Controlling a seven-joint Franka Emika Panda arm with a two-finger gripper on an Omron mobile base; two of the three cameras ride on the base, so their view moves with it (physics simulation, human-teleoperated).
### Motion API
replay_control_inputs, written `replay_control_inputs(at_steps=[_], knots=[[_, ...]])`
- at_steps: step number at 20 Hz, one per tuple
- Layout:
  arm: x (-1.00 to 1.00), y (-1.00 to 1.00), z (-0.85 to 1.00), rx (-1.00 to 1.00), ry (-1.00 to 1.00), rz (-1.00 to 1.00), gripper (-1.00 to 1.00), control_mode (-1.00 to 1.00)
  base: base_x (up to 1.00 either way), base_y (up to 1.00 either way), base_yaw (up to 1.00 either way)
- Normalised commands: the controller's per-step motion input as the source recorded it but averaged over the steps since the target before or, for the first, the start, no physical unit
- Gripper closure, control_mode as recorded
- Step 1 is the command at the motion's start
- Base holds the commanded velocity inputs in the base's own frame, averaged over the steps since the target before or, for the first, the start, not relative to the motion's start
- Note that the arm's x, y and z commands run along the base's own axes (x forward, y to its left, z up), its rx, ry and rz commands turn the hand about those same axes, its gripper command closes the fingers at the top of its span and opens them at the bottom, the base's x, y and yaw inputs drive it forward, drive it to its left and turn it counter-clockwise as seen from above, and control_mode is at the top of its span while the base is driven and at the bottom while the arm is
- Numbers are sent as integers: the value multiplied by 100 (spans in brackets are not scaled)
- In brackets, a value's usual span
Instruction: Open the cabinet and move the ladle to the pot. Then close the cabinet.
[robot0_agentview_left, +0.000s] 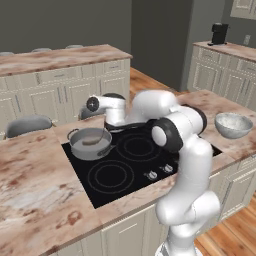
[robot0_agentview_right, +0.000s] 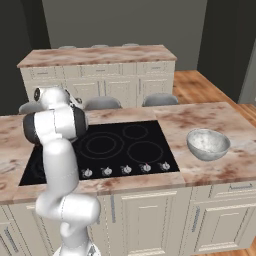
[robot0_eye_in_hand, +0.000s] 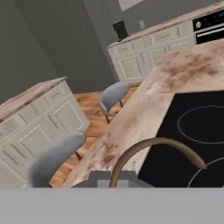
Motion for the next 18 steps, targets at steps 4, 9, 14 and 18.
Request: replay_control_inputs(at_steps=[4, 9, 14, 18], knots=[[16, 52, -80, 0, 6, -7, 100, -100, 0, 0, 0], [3, 28, -76, 0, 2, -6, 100, -100, 0, 0, 0], [0, 12, -68, 0, 0, -8, 100, -100, 0, 0, 0], [0, 7, -79, 0, 0, -9, -100, -100, 0, 0, 0]])
